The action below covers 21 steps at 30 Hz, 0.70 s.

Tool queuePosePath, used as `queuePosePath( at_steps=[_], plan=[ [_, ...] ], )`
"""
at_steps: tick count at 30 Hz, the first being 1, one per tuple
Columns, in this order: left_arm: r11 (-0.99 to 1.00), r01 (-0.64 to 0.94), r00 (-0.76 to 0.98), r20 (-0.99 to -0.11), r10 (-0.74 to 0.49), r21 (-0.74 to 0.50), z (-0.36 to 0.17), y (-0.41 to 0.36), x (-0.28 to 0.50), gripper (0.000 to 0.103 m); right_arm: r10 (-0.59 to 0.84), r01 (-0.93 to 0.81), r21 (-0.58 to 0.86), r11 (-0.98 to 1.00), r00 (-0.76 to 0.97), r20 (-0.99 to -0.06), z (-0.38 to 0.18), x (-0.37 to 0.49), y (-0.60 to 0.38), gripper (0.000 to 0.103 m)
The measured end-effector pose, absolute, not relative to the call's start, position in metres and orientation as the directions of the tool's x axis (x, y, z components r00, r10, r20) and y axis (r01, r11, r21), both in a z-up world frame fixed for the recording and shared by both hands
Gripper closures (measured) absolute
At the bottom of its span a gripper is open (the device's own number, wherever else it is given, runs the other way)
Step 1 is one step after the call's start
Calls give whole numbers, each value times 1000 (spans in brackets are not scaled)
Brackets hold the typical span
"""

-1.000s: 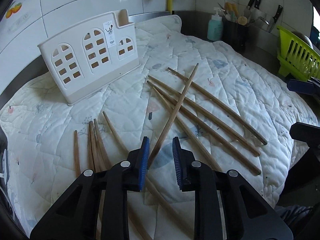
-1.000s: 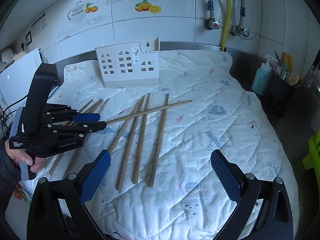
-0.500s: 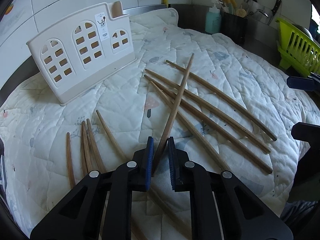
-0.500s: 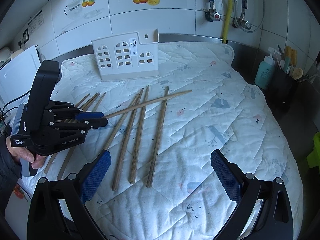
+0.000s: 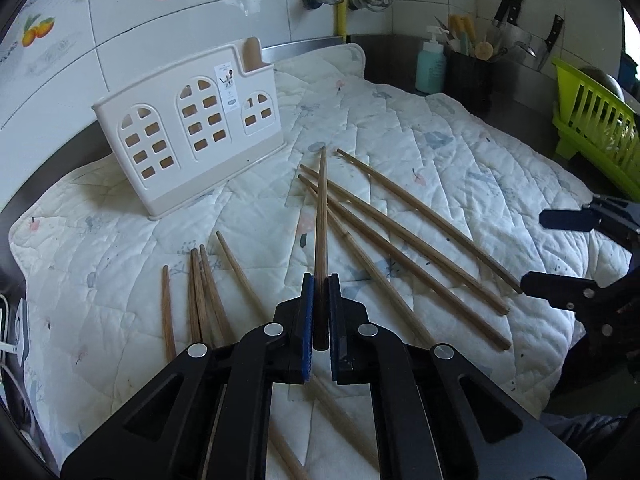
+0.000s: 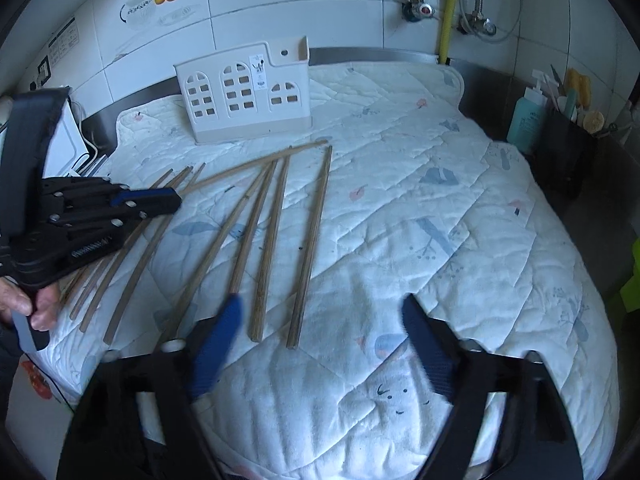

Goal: Organize utensils
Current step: 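Close the right tool on a chopstick while the left tool lifts its chopstick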

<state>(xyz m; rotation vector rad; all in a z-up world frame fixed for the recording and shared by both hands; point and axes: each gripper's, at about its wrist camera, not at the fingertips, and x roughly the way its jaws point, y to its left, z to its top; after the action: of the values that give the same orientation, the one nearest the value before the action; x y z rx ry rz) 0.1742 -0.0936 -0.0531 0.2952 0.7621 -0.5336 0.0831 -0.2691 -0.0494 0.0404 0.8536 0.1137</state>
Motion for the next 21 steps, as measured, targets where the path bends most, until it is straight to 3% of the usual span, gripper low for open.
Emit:
queuePosePath(
  at_steps=[9, 11, 16, 18, 21],
  plan=[
    [857, 513, 641, -685, -345, 48, -31, -78, 156, 98, 126, -74, 102, 992, 626, -770, -62, 81, -263, 64],
    [861, 507, 649, -680, -342, 50, -28, -75, 152, 98, 118, -68, 97, 993, 622, -774, -65, 81, -261, 76],
    [868, 495, 662, -665, -345, 43, -17, -70, 146, 98, 84, -49, 69, 996, 632, -771, -72, 82, -258, 86],
    [870, 491, 665, -659, -350, 33, -13, -67, 144, 98, 78, -49, 60, 997, 635, -768, -71, 82, -259, 96],
    [873, 487, 674, -650, -352, 32, -7, -64, 142, 98, 81, -45, 68, 997, 638, -766, -69, 80, -263, 96]
  ],
)
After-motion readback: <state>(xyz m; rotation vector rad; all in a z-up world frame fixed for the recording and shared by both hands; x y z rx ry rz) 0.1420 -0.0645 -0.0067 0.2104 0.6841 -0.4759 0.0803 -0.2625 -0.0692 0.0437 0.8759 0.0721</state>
